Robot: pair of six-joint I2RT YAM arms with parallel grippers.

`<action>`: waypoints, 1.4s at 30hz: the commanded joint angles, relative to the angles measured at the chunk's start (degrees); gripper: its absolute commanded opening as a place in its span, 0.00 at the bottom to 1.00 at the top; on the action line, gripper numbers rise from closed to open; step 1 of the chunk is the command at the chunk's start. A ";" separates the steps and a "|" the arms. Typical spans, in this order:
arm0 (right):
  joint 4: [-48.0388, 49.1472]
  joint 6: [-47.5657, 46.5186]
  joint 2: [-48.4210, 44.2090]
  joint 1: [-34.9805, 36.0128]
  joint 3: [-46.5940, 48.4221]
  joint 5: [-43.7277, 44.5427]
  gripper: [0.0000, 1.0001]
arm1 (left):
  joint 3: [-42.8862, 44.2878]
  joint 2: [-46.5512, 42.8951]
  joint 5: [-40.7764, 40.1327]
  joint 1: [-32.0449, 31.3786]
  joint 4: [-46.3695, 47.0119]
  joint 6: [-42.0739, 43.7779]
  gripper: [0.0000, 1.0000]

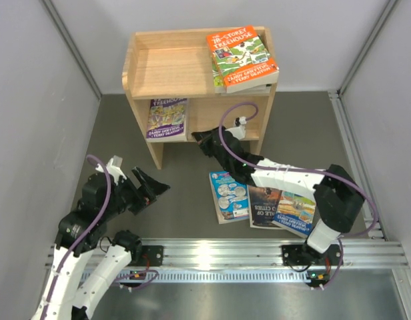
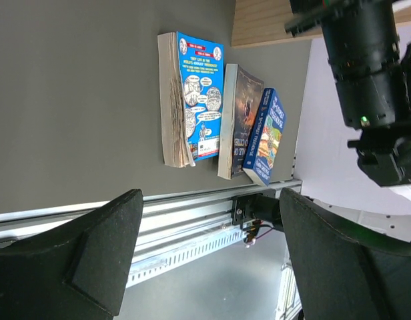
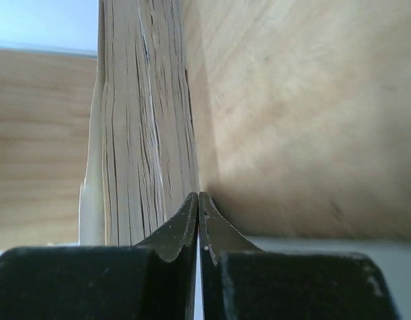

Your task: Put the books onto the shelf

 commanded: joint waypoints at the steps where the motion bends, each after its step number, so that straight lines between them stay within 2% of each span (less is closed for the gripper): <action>1: -6.13 -5.31 -7.61 0.36 -3.28 -1.87 0.00 | 0.71 0.13 -0.84 -0.14 2.01 0.07 0.88; 8: -15.70 -14.35 -18.95 0.80 -4.51 -3.88 0.02 | 0.36 4.70 -1.72 -0.14 4.92 2.96 0.87; 10: -22.28 -17.17 -23.59 0.80 -4.60 -5.90 0.03 | -0.52 6.71 -1.63 -0.23 4.92 4.81 0.88; 12: -32.08 -21.13 -27.21 0.80 -5.04 -6.61 0.13 | -3.06 8.30 0.38 -0.23 5.18 5.34 0.88; 13: -35.54 -22.36 -31.05 0.62 -6.09 -6.79 0.23 | -4.12 9.87 1.70 -0.23 5.70 5.34 0.88; 14: -38.97 -24.20 -33.01 0.62 -6.79 -6.88 0.58 | -6.48 10.50 2.76 -0.23 7.28 5.17 0.88; 15: -45.01 -24.91 -34.85 0.45 -7.67 -6.79 0.74 | -8.07 10.94 4.42 -0.23 8.86 3.86 0.88; 17: -51.54 -26.31 -39.34 -0.95 -9.87 -7.58 0.99 | -12.10 10.77 5.14 -0.40 11.50 2.36 0.88; 21: -65.86 -30.18 -40.33 -5.60 -12.77 -12.22 1.00 | -17.04 11.12 5.67 -1.45 19.66 -1.77 0.88; 26: -71.07 -33.53 -31.98 -5.45 -13.48 -16.28 1.00 | -18.19 15.51 3.57 -5.23 24.51 -2.92 0.88; 31: -72.93 -35.20 -24.78 -2.99 -13.04 -17.86 1.00 | -16.61 18.86 1.36 -7.87 25.74 -3.53 0.88; 35: -72.93 -35.47 -20.90 -0.35 -14.97 -19.62 1.00 | -18.18 17.28 0.83 -8.58 26.98 -5.47 0.88; 42: -67.48 -32.21 -16.86 4.75 -20.06 -19.72 1.00 | -20.65 13.76 0.39 -8.67 25.93 -6.70 0.88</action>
